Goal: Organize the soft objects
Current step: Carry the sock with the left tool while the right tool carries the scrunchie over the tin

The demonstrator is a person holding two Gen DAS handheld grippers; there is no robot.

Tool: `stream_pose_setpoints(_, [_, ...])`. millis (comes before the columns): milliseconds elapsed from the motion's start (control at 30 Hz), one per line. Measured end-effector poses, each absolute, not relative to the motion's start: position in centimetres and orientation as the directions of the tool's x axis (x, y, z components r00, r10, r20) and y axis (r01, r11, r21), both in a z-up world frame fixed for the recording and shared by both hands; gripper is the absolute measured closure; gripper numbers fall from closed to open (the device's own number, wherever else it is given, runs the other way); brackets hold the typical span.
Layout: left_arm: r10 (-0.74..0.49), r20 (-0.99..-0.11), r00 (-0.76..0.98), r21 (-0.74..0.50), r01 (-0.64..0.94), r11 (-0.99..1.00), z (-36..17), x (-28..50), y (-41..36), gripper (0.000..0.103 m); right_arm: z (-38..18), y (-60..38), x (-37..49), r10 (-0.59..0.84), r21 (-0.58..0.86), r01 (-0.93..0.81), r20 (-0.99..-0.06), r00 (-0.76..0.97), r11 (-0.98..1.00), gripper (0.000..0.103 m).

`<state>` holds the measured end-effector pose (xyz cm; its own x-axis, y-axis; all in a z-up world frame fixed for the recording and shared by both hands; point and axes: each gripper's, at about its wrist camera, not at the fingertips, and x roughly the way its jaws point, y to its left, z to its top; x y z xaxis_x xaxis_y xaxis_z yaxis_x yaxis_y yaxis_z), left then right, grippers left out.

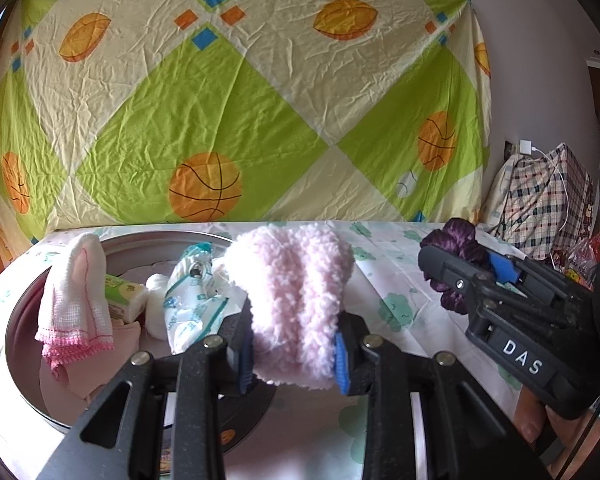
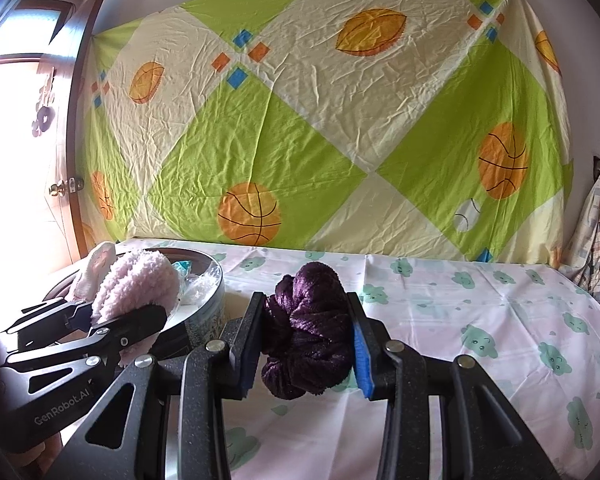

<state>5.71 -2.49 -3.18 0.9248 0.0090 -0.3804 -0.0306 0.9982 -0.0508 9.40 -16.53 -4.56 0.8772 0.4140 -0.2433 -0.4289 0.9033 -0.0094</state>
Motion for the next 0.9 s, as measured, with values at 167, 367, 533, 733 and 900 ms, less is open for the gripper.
stream_pose_setpoints(167, [0.015,-0.372,0.928,-0.057,-0.039,0.998,-3.1,5.3,-2.0,0.073,-4.6,-15.8,9.1,0.426,-0.01,-0.442,-0.244,0.871,0.897,0.062])
stream_pose_setpoints(367, [0.017,-0.37,0.929,-0.073,-0.047,0.996,-3.1,5.1,-1.3,0.073,-4.6,-15.0,8.8,0.444,-0.011,-0.46,-0.242,0.863,0.888,0.062])
stream_pose_setpoints(533, [0.026,-0.363,0.931,-0.078,-0.058,0.995,-3.1,4.7,-0.7,0.073,-4.6,-14.3,8.6,0.456,-0.014,-0.473,-0.241,0.857,0.881,0.062])
stream_pose_setpoints(733, [0.039,-0.359,0.932,-0.087,-0.075,0.993,-3.0,4.3,0.2,0.073,-4.6,-13.4,8.3,0.475,-0.015,-0.493,-0.243,0.846,0.87,0.062])
stream_pose_setpoints(900, [0.048,-0.356,0.933,-0.093,-0.086,0.992,-3.0,4.0,0.9,0.073,-4.7,-12.5,8.1,0.491,-0.023,-0.512,-0.246,0.836,0.859,0.062])
